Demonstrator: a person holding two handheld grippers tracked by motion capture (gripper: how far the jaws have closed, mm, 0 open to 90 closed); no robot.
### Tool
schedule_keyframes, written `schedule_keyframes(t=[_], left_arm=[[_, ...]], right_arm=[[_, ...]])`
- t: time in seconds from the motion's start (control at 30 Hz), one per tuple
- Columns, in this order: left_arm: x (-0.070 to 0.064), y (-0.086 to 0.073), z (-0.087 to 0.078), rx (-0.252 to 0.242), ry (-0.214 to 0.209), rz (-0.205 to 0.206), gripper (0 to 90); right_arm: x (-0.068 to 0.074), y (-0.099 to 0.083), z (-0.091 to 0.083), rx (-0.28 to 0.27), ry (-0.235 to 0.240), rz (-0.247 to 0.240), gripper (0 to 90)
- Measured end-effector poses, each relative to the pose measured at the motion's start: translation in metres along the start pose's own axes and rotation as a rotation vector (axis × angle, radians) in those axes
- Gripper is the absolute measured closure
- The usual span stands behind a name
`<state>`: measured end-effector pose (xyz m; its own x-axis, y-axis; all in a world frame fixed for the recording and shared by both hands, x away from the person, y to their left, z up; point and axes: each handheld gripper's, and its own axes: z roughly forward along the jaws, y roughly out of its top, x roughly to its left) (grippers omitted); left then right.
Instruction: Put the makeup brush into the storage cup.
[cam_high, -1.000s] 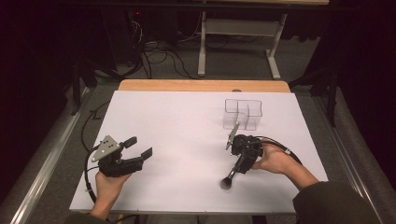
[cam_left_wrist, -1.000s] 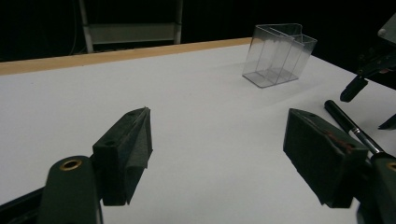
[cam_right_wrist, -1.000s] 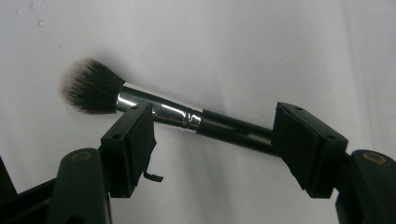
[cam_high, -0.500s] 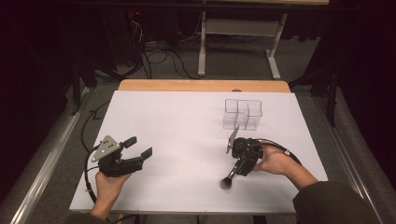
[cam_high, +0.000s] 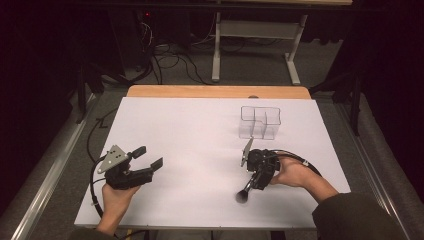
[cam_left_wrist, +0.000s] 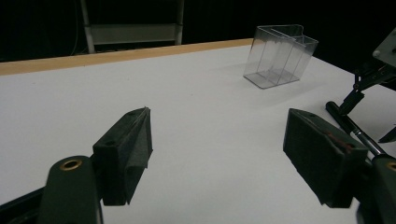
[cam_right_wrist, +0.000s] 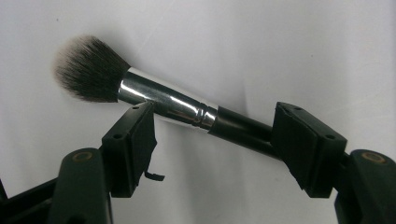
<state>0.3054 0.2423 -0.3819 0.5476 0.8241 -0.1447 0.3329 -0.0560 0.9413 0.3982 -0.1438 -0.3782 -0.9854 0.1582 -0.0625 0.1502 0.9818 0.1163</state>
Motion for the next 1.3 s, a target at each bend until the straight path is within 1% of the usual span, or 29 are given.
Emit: schedule_keyframes(t=[0.07,0.1,0.23,0.4,0.47,0.6,0.63,0.7,0.83,0.9,0.93,1.07,1.3], left_arm=[[0.0,0.0,0.0,0.0,0.0,0.0,24.1],[0.0001,0.0,-0.0001,0.0,0.0,0.0,24.1],[0.0002,0.0,0.0,0.0,0.0,-0.001,24.1],[0.0002,0.0001,-0.0002,-0.001,0.001,0.0,24.1],[0.0002,0.0001,-0.0002,-0.001,0.001,0.0,24.1],[0.0001,0.0001,-0.0003,-0.001,0.001,0.0,24.1],[0.0002,0.0001,-0.0003,-0.001,0.001,0.0,24.1],[0.0002,0.0001,-0.0003,-0.001,0.001,0.0,24.1],[0.0002,0.0001,-0.0003,-0.001,0.002,0.0,24.1],[0.0002,0.0001,-0.0004,-0.002,0.001,0.0,24.2],[0.0002,0.0001,-0.0005,-0.002,0.001,0.0,24.1],[0.0003,0.0002,-0.0006,-0.002,0.002,-0.001,24.1],[0.0004,0.0002,-0.0008,-0.003,0.004,-0.001,24.1]], right_arm=[[0.0007,0.0004,0.001,0.007,-0.002,0.0,31.9],[0.0004,0.0004,0.0021,0.004,-0.002,-0.009,31.5],[0.0003,0.0012,0.0029,0.004,0.003,-0.015,30.7],[0.0009,0.0013,0.0037,-0.003,0.0,-0.01,30.2],[0.0009,0.0018,0.0029,0.01,0.0,-0.014,30.1],[0.0008,0.0021,0.0032,0.01,0.003,-0.017,29.8],[0.0006,0.0022,0.0036,0.006,0.008,-0.019,29.8],[0.0003,0.0028,0.0036,0.008,0.008,-0.032,29.8],[0.0009,0.0037,0.0041,0.009,0.005,-0.04,29.4],[0.0003,0.0041,0.0046,0.003,0.008,-0.041,29.4],[0.0004,0.0042,0.0044,0.005,0.012,-0.034,29.3],[-0.0002,0.005,0.0046,0.011,0.017,-0.039,28.8],[-0.0002,0.0062,0.0067,0.004,0.024,-0.05,28.0]])
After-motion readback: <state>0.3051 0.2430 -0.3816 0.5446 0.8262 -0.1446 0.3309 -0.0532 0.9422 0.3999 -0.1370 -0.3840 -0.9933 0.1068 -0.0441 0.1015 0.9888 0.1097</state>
